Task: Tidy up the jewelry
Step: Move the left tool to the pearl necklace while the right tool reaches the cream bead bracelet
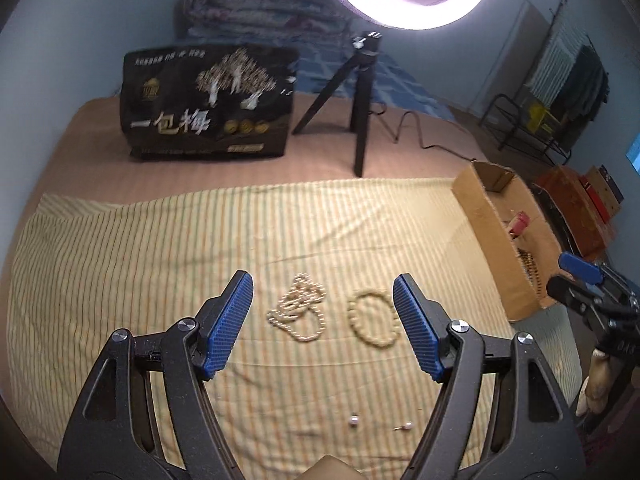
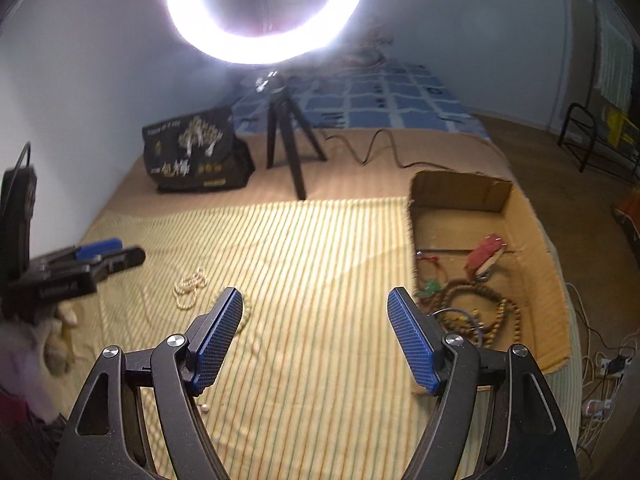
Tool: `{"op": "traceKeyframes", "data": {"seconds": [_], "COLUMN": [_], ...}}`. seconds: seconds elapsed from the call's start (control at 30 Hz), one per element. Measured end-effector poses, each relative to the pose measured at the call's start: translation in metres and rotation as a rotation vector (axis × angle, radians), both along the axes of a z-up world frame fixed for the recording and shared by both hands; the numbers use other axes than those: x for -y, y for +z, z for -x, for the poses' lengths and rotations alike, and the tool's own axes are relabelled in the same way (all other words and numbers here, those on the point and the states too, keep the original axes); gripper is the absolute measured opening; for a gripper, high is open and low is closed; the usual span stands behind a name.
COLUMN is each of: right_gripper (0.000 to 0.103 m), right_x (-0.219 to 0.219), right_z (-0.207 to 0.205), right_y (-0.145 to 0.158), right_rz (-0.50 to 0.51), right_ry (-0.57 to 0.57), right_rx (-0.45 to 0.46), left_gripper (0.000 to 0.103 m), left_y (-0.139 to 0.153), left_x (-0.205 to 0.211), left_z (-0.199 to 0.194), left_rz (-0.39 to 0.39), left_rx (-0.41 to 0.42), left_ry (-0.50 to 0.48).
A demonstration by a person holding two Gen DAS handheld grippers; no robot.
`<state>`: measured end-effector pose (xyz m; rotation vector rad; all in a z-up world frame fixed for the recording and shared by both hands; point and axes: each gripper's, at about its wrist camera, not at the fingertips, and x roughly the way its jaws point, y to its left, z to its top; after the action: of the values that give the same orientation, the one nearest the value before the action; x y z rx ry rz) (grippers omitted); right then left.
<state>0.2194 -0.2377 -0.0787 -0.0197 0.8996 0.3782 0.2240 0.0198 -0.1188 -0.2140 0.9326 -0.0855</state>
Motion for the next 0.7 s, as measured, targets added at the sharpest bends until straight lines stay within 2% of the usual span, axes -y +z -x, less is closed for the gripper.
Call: {"op": "traceKeyframes", "data": {"seconds": [0.3,0.7], "right_gripper": [0.075,0.075], "right_x": [-0.025,-0.055], "right_z": [-0.013,-0.028], "right_y": [-0.031,-0.071], "right_rz": [0.024,0.046], "right_ry": [0.044,0.098], "right_rx": [-0.089,-0.172], "left_gripper": [0.075,0.074], "left_y": [-0.03,-0.063], "left_x": [-0.028,-0.013], "left_z": [-0.014,-0.034], "left_rz": [0.035,0.006], "left_rx": [-0.09,-0.167], "left_ry": [0.022,-0.034]}}
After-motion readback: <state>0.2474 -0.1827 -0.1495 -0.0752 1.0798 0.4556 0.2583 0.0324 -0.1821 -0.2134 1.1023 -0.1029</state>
